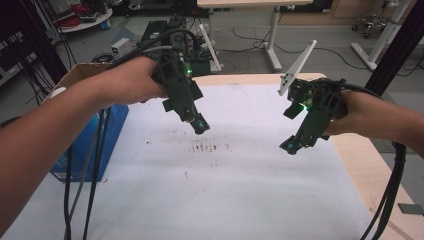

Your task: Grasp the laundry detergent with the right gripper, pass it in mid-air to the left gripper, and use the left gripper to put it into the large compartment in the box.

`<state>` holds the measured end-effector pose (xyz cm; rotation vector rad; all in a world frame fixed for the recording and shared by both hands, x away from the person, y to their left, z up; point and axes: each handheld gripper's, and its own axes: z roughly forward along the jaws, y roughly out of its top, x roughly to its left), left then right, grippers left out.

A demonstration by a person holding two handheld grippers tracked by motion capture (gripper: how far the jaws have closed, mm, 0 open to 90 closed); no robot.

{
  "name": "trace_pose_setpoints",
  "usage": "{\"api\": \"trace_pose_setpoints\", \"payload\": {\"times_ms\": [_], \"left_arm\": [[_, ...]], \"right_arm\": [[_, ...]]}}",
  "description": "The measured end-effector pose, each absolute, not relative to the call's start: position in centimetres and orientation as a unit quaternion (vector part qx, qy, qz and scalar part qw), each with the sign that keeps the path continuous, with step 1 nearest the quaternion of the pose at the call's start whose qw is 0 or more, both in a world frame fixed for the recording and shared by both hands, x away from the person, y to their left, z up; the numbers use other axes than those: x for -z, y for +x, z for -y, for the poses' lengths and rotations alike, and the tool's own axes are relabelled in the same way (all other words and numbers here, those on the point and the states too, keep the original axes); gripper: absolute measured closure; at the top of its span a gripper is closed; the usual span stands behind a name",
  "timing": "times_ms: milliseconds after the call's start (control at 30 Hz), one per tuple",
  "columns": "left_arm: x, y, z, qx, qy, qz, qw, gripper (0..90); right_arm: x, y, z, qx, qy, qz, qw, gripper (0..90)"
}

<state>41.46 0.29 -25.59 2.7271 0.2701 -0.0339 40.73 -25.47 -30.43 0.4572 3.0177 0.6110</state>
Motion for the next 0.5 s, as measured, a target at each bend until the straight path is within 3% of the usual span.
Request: {"api": "trace_pose_setpoints", "payload": {"times_ms": [500], "left_arm": [[26.51,41.59,-0.01,0.02,0.977,-0.097,0.19,1.6]], "right_arm": [[30.85,40.74,25.34,-0.197,0.148,-0.969,0.012,1.3]]}}
